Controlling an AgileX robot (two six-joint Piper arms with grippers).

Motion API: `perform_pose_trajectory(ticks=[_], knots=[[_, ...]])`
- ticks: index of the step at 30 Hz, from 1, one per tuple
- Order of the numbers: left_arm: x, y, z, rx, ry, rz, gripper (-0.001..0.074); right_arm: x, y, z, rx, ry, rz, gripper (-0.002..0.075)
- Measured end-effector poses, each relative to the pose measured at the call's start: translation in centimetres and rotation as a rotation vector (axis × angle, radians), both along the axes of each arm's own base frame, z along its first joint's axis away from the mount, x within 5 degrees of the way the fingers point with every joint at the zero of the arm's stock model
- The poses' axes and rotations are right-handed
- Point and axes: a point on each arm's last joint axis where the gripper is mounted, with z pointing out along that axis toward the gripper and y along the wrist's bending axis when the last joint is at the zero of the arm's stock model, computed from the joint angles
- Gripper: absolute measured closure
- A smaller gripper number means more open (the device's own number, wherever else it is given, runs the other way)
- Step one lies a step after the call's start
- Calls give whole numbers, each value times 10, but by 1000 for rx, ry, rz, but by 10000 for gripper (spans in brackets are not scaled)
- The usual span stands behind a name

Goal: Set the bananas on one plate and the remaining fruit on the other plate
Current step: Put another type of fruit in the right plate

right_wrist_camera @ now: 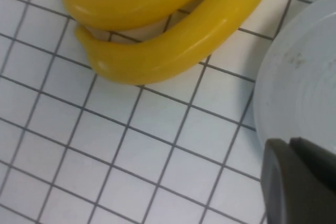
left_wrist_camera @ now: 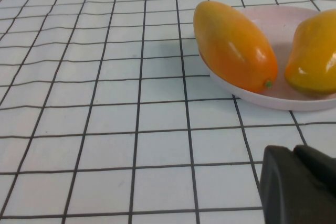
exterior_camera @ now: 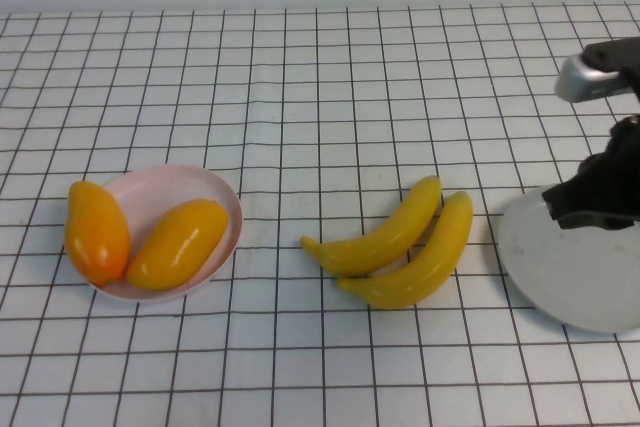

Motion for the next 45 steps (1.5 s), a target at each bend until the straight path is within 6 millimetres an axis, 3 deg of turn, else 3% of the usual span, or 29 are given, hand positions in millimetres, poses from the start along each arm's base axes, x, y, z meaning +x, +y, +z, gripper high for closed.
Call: perform_pose_trajectory(ticks=[6,9,14,18,21,27,31,40,43,45], knots=[[0,0,0,0,0,0,737,24,34,-3,-182,77,82,738],[0,0,0,0,0,0,737,37,49,-6,-235,146,127,691],[0,0,0,0,0,0,737,59,78,-11,-295,135,171,490],[0,0,0,0,0,0,737,78,95,-18,-281,143,98,314],[0,0,0,0,0,0,737,95,102,-34,-285,176,5,251],[0,0,0,0,0,0,737,114,107,-90,-322,313,-128,231],[0,0,0,3,0,0,737,119,109,-113,-305,386,-182,228],[0,0,0,4,0,0,737,120,117,-130,-254,452,-205,241],[0,0,0,4,0,0,737,122,118,-128,-248,446,-196,303],[0,0,0,4,0,0,737,125,121,-119,-238,418,-159,387]])
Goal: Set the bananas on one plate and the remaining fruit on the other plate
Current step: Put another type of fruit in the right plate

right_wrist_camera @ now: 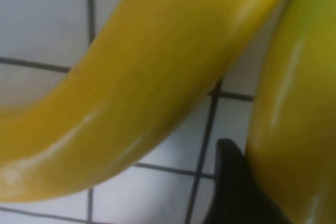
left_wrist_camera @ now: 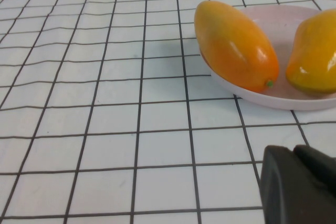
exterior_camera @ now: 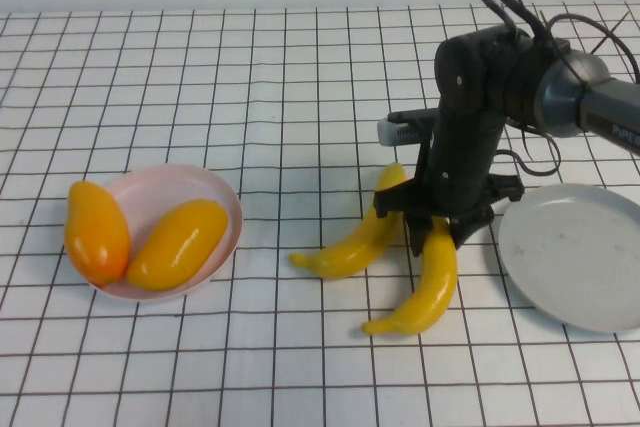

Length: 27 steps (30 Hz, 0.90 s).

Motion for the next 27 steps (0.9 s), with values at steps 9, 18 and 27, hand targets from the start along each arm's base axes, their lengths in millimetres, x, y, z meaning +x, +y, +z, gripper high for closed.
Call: perform_pose_trajectory(ticks=[9,18,27], knots=[[0,0,0,2,0,0,737,-12,-16,83,10,-228,144,412],[0,0,0,2,0,0,737,-35,-127,90,-218,-206,94,412],[0,0,0,2,0,0,737,-20,-197,59,-215,-74,8,409]])
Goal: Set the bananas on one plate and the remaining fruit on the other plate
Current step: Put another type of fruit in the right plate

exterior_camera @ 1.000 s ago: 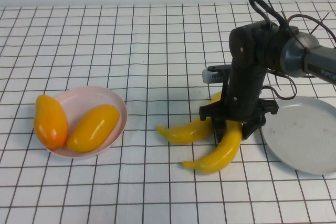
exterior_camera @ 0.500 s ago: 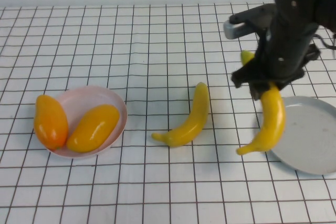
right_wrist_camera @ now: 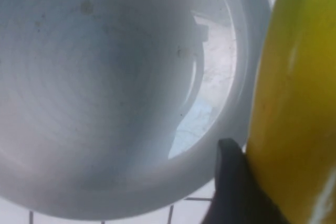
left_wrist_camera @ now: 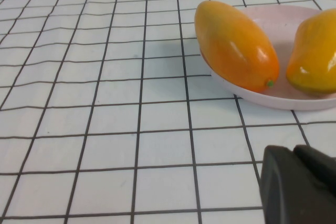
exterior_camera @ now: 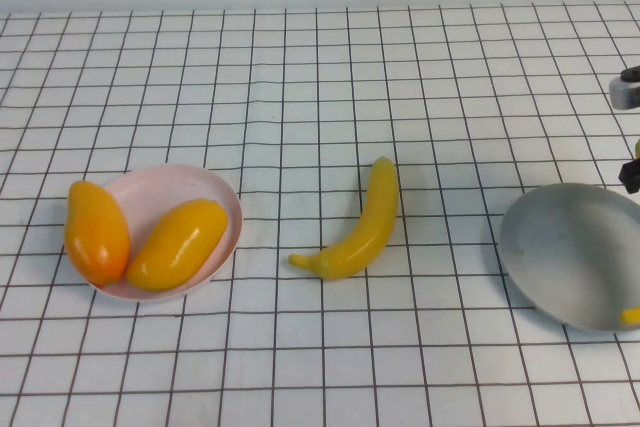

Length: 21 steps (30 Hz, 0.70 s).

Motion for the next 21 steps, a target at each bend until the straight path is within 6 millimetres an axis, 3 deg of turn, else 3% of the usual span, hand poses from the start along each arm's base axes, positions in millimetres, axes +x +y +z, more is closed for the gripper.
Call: perform_pose_trajectory(ticks=[6,14,17,21], knots=[[0,0,0,0,0,0,737,9,2,-16,19,-1,6,315],[0,0,0,0,0,0,737,12,12,-7,108,-4,-18,309],[0,0,0,0,0,0,737,16,37,5,204,-35,4,323],[0,0,0,0,0,0,737,9,97,21,265,-67,130,329]])
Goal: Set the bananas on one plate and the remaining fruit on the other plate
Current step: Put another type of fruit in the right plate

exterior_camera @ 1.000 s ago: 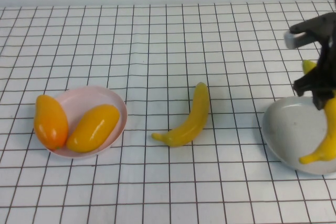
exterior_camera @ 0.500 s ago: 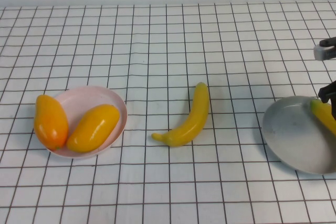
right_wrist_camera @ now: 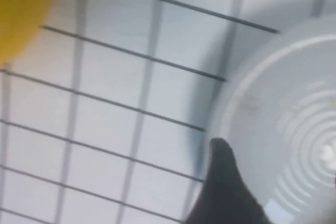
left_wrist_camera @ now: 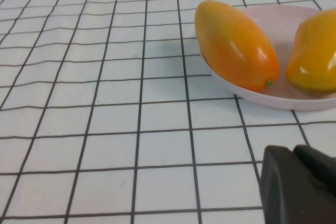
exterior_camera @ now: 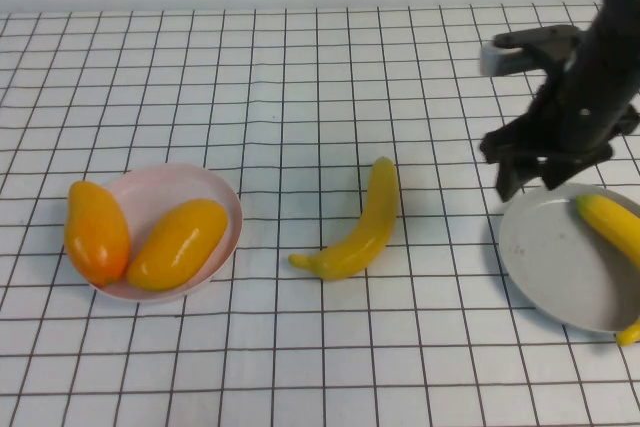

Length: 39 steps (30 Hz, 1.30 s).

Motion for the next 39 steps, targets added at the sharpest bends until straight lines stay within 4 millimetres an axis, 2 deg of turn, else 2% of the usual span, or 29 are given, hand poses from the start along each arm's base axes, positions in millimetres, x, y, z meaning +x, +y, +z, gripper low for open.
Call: perform_pose_trajectory(ticks=[3,6,9,13,19,27,31,36,39], knots=[[0,0,0,0,0,0,737,-7,47,6,27,-26,56,330],[0,0,0,0,0,0,737,-1,78,5,81,-45,31,330],[0,0,0,0,0,0,737,15,98,-5,141,-22,0,330],[0,0,0,0,0,0,737,37,114,-23,179,22,-46,330],[0,0,0,0,0,0,737,64,128,-55,186,42,-111,330],[0,0,0,0,0,0,737,74,128,-81,130,56,-155,356],[0,0,0,0,0,0,737,75,127,-82,112,48,-152,411],[0,0,0,0,0,0,737,75,128,-81,114,39,-89,411],[0,0,0,0,0,0,737,71,127,-60,133,-6,-5,411]])
